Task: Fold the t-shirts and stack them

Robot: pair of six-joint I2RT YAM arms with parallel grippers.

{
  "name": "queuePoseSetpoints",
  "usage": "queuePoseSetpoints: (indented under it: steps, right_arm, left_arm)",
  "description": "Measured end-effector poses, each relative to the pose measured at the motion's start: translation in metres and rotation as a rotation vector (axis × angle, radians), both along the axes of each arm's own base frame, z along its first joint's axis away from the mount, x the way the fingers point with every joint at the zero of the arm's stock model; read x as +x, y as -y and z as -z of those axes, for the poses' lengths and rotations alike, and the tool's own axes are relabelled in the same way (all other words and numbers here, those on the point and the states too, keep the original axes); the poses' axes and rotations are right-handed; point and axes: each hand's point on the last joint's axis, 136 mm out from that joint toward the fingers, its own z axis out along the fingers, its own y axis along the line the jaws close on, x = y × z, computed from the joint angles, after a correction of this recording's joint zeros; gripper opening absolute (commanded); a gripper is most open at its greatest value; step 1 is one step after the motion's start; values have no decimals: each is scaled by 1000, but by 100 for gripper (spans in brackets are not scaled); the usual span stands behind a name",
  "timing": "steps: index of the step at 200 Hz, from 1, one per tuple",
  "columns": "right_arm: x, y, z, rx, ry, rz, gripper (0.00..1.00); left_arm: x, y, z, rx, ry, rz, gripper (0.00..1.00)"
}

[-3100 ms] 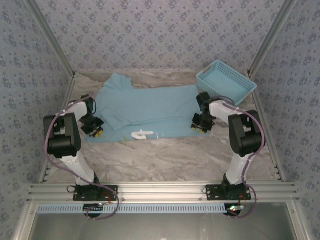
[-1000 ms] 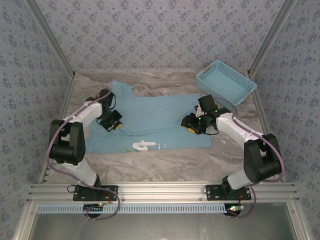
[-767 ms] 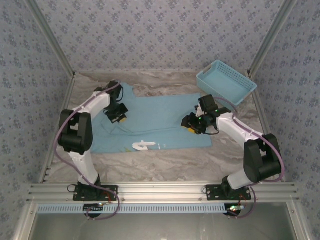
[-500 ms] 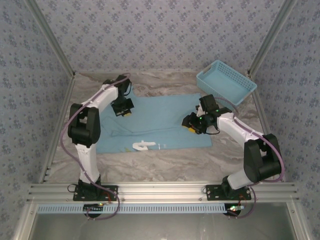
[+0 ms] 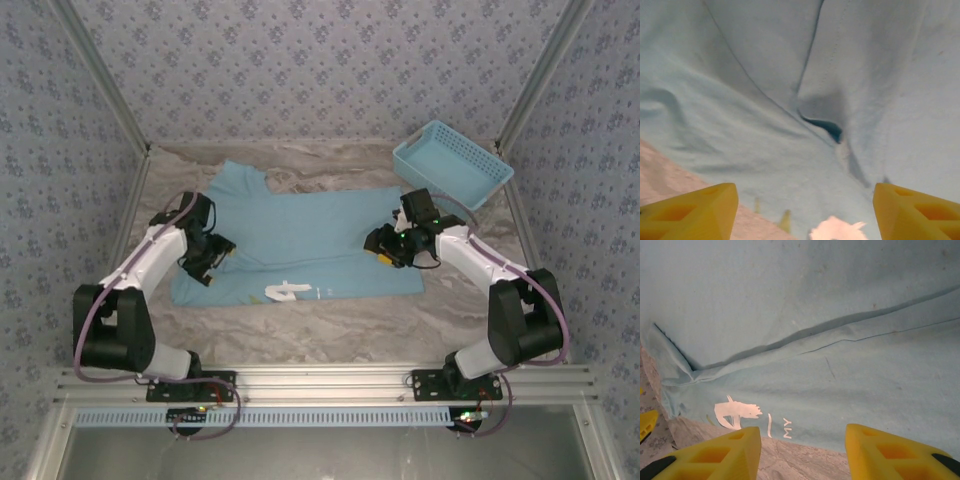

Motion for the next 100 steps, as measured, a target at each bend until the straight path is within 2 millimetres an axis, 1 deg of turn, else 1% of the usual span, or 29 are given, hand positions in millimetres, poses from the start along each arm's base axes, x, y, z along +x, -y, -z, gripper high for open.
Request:
queuePoseSetpoints:
  steps: [28, 41, 49, 57, 71, 79, 87, 92, 100]
  right_arm:
    - [2, -10, -3, 40, 13, -24, 51]
    - [4, -18, -8, 75, 31, -43, 53]
    - [6, -23, -12, 103, 48, -56, 54]
    - [8, -30, -17, 140, 67, -67, 54]
    - [10, -38, -22, 188, 93, -79, 54]
    - [11, -41, -23, 207, 100, -79, 54]
    - [10, -43, -23, 223, 102, -79, 54]
    - [10, -44, -23, 232, 99, -77, 54]
    - [9, -44, -22, 241, 98, -73, 54]
  left_arm:
    - [12, 12, 23, -101, 10, -131, 74]
    - [16, 16, 33, -133, 1, -177, 70]
    - [19, 17, 37, -144, -4, -199, 66]
    - [23, 19, 38, -157, 2, -220, 57]
    - [30, 20, 40, -175, 13, -247, 37]
    - [32, 21, 40, -180, 17, -254, 23]
    - [34, 21, 40, -182, 24, -257, 13]
    - [35, 21, 41, -185, 26, -264, 8]
    - [37, 21, 42, -184, 28, -260, 3]
